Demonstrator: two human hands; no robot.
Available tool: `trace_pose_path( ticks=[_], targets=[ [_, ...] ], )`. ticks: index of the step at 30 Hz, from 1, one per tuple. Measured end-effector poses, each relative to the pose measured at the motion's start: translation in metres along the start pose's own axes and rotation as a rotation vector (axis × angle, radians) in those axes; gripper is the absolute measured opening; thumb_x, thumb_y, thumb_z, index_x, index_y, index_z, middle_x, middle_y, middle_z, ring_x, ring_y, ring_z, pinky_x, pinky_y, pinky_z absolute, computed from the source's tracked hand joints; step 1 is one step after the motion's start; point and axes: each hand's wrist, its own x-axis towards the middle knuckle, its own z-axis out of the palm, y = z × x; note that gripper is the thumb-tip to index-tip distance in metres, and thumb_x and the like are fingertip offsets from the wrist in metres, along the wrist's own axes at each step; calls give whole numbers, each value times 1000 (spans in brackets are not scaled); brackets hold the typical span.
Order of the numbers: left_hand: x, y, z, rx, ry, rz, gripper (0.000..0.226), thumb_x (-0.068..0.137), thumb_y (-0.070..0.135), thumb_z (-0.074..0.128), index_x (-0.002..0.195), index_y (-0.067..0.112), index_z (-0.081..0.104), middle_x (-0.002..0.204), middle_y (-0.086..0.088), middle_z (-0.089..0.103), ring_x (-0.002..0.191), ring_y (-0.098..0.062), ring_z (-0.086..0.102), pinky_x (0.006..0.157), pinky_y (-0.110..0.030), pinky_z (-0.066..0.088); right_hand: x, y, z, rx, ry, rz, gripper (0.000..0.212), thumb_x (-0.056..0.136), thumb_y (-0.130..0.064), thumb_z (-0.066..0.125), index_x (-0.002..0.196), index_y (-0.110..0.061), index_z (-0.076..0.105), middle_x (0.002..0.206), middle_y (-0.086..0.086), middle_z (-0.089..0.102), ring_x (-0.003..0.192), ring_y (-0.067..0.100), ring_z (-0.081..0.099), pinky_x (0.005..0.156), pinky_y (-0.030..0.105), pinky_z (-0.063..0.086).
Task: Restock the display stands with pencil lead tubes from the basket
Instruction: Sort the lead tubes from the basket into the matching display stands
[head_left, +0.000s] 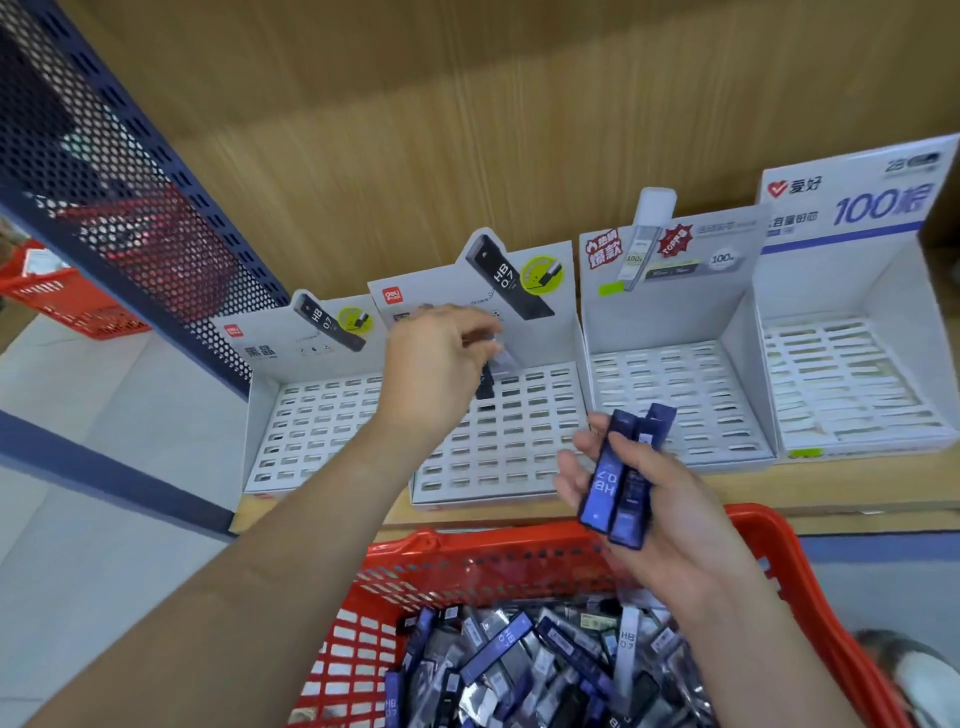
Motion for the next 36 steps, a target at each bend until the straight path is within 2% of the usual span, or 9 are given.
trace_pose_path(
  ticks=[4, 11, 18, 22, 27, 29, 31, 34, 36],
  targets=[
    [0, -6, 11, 143, -35, 34, 16, 82, 13, 71, 98, 13, 76, 95, -4, 73, 99, -23, 57, 82, -23, 38, -4, -1, 0, -28, -2, -6, 21, 100, -13, 46, 111, -13, 64, 101, 11, 75, 83, 31, 75, 59, 40, 60],
    [8, -8, 10, 185, -46, 72, 16, 83, 12, 69, 97, 13, 77, 98, -10, 72, 101, -25, 60, 84, -27, 43, -6, -3, -2, 3, 13, -3, 19, 96, -11, 54, 109, -11, 68, 77, 8, 63, 65, 20, 67, 61, 36, 59],
    [19, -23, 23, 325, -51, 245, 17, 79, 11, 60, 81, 10, 77, 85, -7, 73, 90, -35, 59, 75, -31, 41, -8, -3, -3, -55, -29, -9, 22, 85, -12, 60, 105, -6, 67, 77, 9, 63, 65, 19, 66, 57, 32, 58],
    [18, -25, 29, 344, -41, 222, 10, 77, 3, 65, 77, 7, 74, 79, -10, 72, 81, -34, 58, 68, -36, 48, -9, -1, 0, -61, -39, -10, 18, 81, -13, 62, 97, -6, 66, 75, 10, 64, 63, 18, 65, 55, 29, 57],
    [13, -21, 31, 419, 20, 203, 15, 83, 4, 63, 89, 9, 76, 94, -13, 65, 94, -36, 50, 73, -40, 48, -7, 3, 1, -217, 74, -13, 29, 76, -25, 71, 100, -9, 67, 75, 7, 68, 59, 12, 60, 45, 19, 48],
    [2, -10, 27, 344, -15, 94, 23, 91, 12, 57, 109, 14, 72, 103, -11, 58, 102, -31, 49, 81, -38, 46, -6, 5, 3, -228, 87, -14, 26, 76, -28, 72, 96, -11, 67, 72, 5, 65, 53, 10, 49, 40, 17, 40],
    [-20, 5, 19, 69, -119, -101, 28, 95, 21, 54, 122, 21, 64, 94, -3, 60, 91, -15, 55, 79, -29, 45, -5, 7, 5, -217, 116, -20, 18, 79, -27, 72, 89, -14, 66, 68, 2, 60, 45, 7, 41, 37, 17, 35],
    [-64, 25, 8, -401, -245, -347, 21, 91, 31, 61, 111, 30, 65, 73, 4, 56, 63, -5, 54, 66, -25, 47, -5, 11, 10, -198, 89, -46, 15, 80, -23, 72, 86, -15, 61, 65, 0, 51, 45, 5, 39, 35, 15, 30],
    [-88, 28, 5, -468, -290, -361, 20, 87, 35, 64, 107, 34, 65, 68, 3, 56, 61, -5, 54, 61, -26, 47, -6, 13, 12, -225, 53, -82, 17, 76, -21, 72, 84, -13, 60, 67, 1, 55, 50, 6, 44, 36, 14, 29]
  ],
)
